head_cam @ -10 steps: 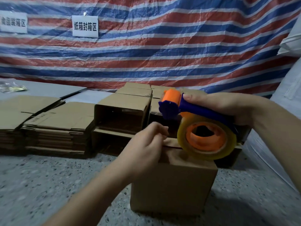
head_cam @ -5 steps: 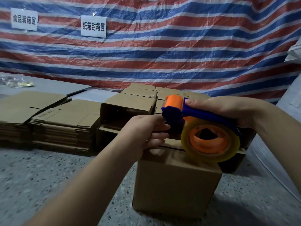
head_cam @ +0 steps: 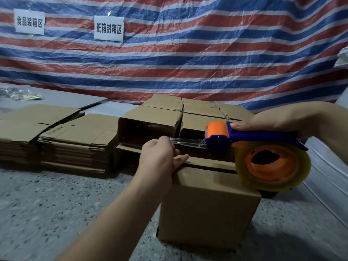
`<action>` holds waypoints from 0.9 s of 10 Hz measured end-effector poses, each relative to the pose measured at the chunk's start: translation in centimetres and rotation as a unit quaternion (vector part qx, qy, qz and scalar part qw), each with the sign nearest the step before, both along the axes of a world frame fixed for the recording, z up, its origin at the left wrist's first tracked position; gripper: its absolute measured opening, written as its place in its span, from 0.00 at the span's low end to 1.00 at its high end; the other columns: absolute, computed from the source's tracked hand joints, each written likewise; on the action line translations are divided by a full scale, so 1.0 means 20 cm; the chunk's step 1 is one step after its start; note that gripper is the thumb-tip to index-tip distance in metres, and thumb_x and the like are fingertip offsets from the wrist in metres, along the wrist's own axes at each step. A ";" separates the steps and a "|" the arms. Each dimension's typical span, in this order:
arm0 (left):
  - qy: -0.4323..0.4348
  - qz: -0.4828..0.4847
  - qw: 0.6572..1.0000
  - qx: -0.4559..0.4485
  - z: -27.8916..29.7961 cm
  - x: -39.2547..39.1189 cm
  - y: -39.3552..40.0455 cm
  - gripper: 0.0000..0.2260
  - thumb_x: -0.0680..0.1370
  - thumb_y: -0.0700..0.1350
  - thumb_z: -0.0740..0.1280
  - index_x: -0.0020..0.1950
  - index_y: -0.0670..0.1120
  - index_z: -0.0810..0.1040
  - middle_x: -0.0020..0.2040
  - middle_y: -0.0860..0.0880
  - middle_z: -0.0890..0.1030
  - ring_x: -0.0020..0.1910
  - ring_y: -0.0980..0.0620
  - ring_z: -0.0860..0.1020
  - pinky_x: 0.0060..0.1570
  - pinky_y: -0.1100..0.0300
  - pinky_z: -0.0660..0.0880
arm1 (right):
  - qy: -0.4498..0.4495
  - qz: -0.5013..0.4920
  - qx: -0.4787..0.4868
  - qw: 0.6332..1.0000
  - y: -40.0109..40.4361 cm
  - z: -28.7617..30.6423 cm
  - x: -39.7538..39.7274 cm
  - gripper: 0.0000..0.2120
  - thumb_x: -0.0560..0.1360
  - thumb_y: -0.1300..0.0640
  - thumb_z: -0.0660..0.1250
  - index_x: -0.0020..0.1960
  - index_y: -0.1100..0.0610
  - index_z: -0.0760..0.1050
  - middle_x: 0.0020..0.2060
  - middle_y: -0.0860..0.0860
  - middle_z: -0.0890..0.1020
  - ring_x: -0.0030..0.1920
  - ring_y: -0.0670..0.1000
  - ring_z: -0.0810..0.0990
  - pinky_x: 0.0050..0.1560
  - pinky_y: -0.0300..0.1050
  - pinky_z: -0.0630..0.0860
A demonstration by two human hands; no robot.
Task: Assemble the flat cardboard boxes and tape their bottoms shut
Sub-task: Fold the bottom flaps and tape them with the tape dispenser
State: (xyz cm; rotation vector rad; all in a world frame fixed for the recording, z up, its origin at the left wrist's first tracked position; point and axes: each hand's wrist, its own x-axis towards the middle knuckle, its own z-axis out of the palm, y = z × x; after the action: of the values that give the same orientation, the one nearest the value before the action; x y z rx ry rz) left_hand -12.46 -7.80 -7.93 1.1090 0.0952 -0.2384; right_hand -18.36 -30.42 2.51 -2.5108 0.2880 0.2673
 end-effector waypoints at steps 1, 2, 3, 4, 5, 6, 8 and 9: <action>-0.066 -0.015 0.997 -0.027 -0.06 0.03 0.06 0.10 0.80 0.38 0.60 0.39 0.40 0.72 0.34 0.45 0.75 0.32 0.52 0.78 0.39 0.55 0.83 | 0.004 0.005 -0.007 1.000 0.02 -0.02 0.02 0.18 0.76 0.40 0.68 0.55 0.53 0.81 0.55 0.53 0.83 0.48 0.48 0.82 0.50 0.40 0.79; -0.171 0.006 0.982 0.081 -0.11 0.05 0.18 0.11 0.80 0.44 0.64 0.37 0.44 0.77 0.23 0.55 0.73 0.24 0.60 0.72 0.29 0.65 0.72 | 0.014 -0.001 -0.020 1.000 0.06 -0.01 0.05 0.25 0.72 0.37 0.71 0.59 0.55 0.80 0.56 0.53 0.83 0.48 0.47 0.82 0.48 0.40 0.79; -0.225 0.012 0.953 0.201 -0.18 0.07 0.23 0.15 0.78 0.53 0.68 0.38 0.42 0.80 0.26 0.54 0.74 0.22 0.63 0.70 0.31 0.65 0.68 | 0.096 -0.038 -0.085 0.991 0.14 0.03 0.09 0.43 0.56 0.27 0.73 0.60 0.56 0.79 0.47 0.54 0.87 0.41 0.51 0.87 0.38 0.42 0.81; -0.202 0.011 0.960 0.192 -0.26 0.07 0.25 0.15 0.77 0.52 0.70 0.39 0.42 0.80 0.27 0.53 0.75 0.23 0.60 0.71 0.30 0.65 0.71 | 0.155 -0.041 -0.146 0.976 0.24 0.06 0.14 0.48 0.48 0.23 0.71 0.56 0.56 0.79 0.40 0.56 0.88 0.36 0.53 0.87 0.34 0.42 0.81; -0.154 0.003 0.974 0.168 -0.31 0.07 0.25 0.12 0.77 0.49 0.70 0.40 0.42 0.80 0.27 0.53 0.77 0.27 0.57 0.74 0.28 0.63 0.71 | 0.171 -0.051 -0.178 0.968 0.29 0.06 0.18 0.46 0.49 0.24 0.71 0.55 0.56 0.79 0.38 0.55 0.87 0.35 0.53 0.87 0.32 0.41 0.80; -0.146 -0.003 0.976 0.163 -0.35 0.09 0.24 0.12 0.78 0.50 0.69 0.42 0.41 0.80 0.26 0.54 0.77 0.27 0.57 0.74 0.27 0.64 0.71 | 0.182 -0.063 -0.198 0.961 0.32 0.06 0.19 0.43 0.53 0.24 0.71 0.55 0.56 0.79 0.38 0.55 0.88 0.36 0.53 0.87 0.32 0.41 0.80; -0.128 -0.012 0.976 0.177 -0.42 0.06 0.19 0.16 0.78 0.51 0.68 0.35 0.42 0.77 0.26 0.52 0.73 0.28 0.55 0.70 0.30 0.61 0.69 | 0.170 -0.074 -0.195 0.963 0.35 0.05 0.17 0.42 0.54 0.26 0.71 0.55 0.56 0.79 0.38 0.55 0.87 0.35 0.53 0.87 0.32 0.41 0.80; -0.104 -0.036 0.984 0.143 -0.44 0.03 0.16 0.20 0.79 0.54 0.66 0.44 0.35 0.79 0.35 0.44 0.74 0.37 0.48 0.71 0.40 0.55 0.69 | 0.161 -0.075 -0.187 0.966 0.37 0.04 0.15 0.38 0.59 0.27 0.71 0.54 0.57 0.79 0.37 0.55 0.87 0.33 0.52 0.87 0.30 0.40 0.80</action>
State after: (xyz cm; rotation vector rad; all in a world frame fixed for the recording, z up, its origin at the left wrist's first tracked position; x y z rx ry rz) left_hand -11.87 -4.67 -16.73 1.4185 -0.1009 -0.1761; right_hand -15.27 -23.12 3.34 -2.7888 0.7164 0.6105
